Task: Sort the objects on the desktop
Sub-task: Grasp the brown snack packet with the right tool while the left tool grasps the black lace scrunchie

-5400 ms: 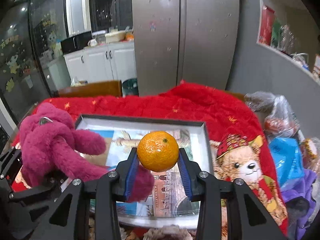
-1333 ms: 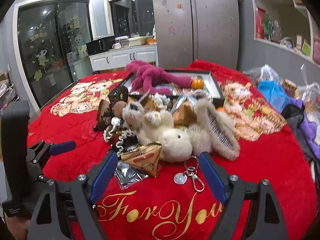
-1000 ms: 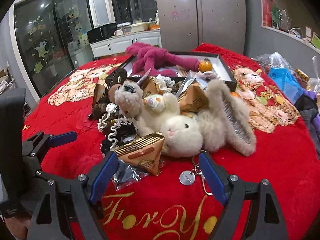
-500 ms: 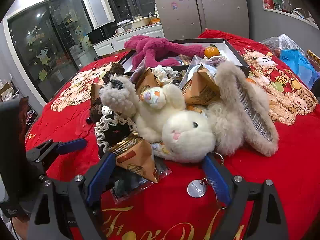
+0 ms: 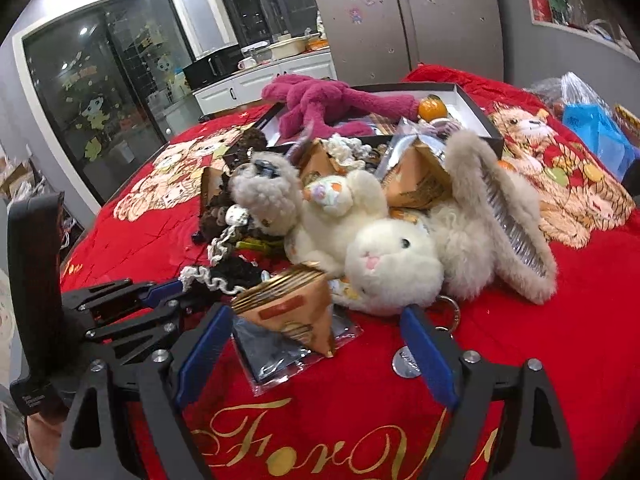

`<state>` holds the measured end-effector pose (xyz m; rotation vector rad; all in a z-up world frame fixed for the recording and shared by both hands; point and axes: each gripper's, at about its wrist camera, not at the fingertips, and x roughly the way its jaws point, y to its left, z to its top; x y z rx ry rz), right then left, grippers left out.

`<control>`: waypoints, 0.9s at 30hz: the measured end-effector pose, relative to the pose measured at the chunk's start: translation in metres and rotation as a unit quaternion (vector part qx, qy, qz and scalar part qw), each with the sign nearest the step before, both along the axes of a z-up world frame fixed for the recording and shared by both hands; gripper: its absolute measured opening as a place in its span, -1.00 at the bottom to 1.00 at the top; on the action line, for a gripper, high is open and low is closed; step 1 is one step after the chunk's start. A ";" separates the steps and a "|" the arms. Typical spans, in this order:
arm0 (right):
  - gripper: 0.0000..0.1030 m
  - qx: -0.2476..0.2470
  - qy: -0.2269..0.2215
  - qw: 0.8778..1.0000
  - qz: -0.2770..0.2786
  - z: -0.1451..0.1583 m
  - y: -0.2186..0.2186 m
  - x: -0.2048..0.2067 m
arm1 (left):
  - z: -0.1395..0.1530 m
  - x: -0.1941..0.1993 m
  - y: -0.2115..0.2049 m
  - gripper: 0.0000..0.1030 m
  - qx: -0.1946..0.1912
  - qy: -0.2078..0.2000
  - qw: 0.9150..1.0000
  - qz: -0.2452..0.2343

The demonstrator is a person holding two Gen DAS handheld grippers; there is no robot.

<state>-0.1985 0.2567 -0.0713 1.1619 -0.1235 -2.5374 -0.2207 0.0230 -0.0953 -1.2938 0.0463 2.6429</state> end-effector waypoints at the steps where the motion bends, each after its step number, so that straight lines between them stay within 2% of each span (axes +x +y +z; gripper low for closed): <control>1: 0.46 0.001 0.002 1.000 0.004 0.000 -0.002 0.001 | 0.000 0.001 0.000 -0.89 0.000 0.001 1.000 0.000; 2: 0.36 0.001 0.001 1.000 0.008 0.000 -0.003 0.001 | 0.000 0.001 0.000 -0.96 0.000 0.002 1.000 0.000; 3: 0.14 -0.001 -0.004 1.000 0.012 -0.002 -0.005 -0.001 | 0.000 0.001 0.000 -0.96 0.001 0.001 1.000 -0.001; 5: 0.02 -0.008 -0.021 0.999 0.023 -0.010 -0.009 -0.006 | 0.001 0.003 -0.001 -0.96 0.001 0.003 1.000 -0.002; 7: -0.16 -0.010 -0.020 0.999 0.033 -0.014 -0.013 -0.007 | 0.001 0.004 -0.002 -0.97 0.005 0.004 1.000 -0.002; 11: -0.27 0.007 -0.001 0.999 0.038 -0.010 -0.020 -0.004 | 0.003 0.007 -0.005 -0.97 0.017 0.003 1.000 0.002; 17: -0.46 0.006 0.023 0.999 0.033 0.005 -0.018 0.005 | 0.012 0.017 -0.008 -0.98 0.025 0.015 1.000 0.001; 27: -0.51 0.002 0.049 0.998 0.041 0.029 -0.020 0.029 | 0.034 0.038 -0.012 -0.98 0.034 0.038 0.999 0.004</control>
